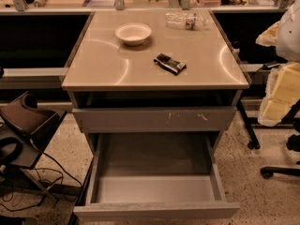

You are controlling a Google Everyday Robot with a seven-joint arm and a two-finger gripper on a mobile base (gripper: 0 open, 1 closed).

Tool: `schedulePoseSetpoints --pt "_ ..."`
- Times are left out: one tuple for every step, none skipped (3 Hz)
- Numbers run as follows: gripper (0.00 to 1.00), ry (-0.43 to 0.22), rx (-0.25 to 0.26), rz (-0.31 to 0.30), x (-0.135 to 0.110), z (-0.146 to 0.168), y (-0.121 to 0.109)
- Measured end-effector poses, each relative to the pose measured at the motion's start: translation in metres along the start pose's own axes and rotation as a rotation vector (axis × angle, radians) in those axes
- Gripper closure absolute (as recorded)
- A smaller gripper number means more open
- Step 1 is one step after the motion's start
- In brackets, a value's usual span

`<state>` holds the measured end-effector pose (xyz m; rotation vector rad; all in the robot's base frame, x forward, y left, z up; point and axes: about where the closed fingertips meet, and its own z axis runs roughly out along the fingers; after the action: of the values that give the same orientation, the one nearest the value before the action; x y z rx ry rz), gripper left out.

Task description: Close middle drawer

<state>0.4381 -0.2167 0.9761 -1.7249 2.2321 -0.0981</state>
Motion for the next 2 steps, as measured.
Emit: schedulePoseSetpoints --pt "0.0 0.0 0.0 0.0 0.0 0.0 0.0" --pt "0.0 -0.008 0.001 -0.005 0.0 0.011 0.006"
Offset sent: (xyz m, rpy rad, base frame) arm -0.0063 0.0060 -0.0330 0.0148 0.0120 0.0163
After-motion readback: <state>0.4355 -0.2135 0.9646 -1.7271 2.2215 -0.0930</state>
